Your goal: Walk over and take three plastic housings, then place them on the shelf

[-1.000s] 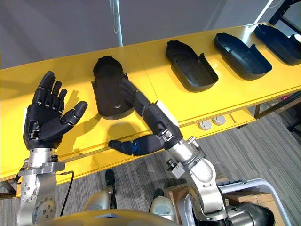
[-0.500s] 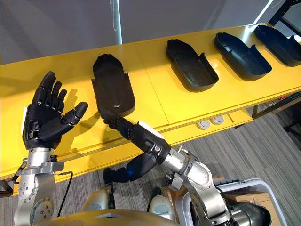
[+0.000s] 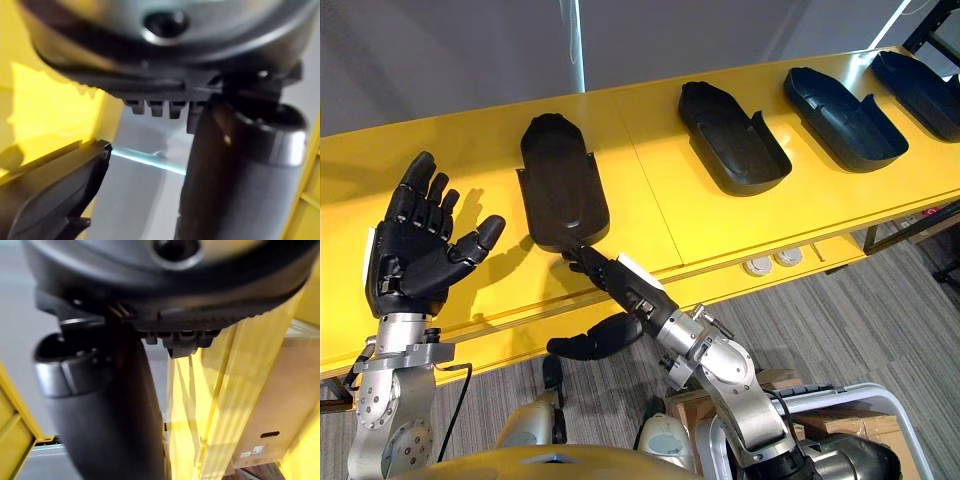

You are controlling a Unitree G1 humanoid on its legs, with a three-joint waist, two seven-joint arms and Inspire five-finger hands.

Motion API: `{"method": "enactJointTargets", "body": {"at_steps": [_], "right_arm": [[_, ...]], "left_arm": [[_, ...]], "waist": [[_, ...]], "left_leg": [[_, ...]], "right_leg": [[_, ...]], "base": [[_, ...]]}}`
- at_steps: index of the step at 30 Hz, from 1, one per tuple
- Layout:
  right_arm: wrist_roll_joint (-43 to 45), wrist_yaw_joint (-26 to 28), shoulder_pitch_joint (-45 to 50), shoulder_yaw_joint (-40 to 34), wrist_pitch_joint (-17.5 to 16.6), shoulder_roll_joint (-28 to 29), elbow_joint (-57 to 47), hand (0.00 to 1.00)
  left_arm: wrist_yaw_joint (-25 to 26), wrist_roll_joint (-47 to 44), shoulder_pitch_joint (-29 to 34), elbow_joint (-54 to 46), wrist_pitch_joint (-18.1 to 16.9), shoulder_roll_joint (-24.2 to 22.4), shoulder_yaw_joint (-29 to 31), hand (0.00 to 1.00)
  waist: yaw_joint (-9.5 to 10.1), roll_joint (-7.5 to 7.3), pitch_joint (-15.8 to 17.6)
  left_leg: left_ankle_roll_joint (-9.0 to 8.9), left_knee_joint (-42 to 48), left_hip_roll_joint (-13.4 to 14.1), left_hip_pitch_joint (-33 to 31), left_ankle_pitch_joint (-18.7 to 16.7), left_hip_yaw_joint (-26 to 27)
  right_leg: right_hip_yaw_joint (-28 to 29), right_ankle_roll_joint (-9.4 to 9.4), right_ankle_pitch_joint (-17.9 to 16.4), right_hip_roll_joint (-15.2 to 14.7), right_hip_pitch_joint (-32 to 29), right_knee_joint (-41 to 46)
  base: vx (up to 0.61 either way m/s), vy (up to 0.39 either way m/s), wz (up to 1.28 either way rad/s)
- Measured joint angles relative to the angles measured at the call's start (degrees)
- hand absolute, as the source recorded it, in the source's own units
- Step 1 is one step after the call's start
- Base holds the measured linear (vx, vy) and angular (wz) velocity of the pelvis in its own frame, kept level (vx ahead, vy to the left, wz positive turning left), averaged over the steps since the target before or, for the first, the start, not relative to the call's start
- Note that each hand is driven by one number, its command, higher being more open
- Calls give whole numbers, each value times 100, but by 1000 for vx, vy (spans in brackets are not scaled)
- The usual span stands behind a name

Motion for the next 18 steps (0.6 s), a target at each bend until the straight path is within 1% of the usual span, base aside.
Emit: {"method": "enactJointTargets", "body": {"at_steps": [2, 5, 9, 18], "right_arm": [[-4, -78, -62, -1, -12, 51, 55, 100], [-3, -132, -87, -6, -22, 203, 136, 100], [-3, -128, -271, -3, -25, 287, 281, 100], [-6, -140, -309, 12, -27, 442, 407, 100]], "left_arm": [[-2, 2, 0, 0, 0, -3, -1, 100], [-3, 13, 0, 0, 0, -7, -1, 100], [-16, 24, -1, 0, 0, -18, -1, 100], [-83, 25, 0, 1, 0, -136, -2, 100]], "waist": [[24, 25, 18], [85, 22, 19], [90, 17, 22], [96, 14, 24]], "left_leg": [[-6, 0, 0, -6, 4, -22], [-4, 1, -1, -10, 7, -39], [-4, 1, -9, -14, 11, -61], [-19, 1, -15, -18, 21, -123]], "right_leg": [[-30, -3, -15, 1, 9, 10], [-40, -2, -22, 1, 10, 18], [-54, 1, -23, -3, 14, 25], [-115, 23, -57, -12, 16, 103]], "base": [[-3, -11, 7], [0, 0, 0], [0, 0, 0], [1, -8, 3]]}}
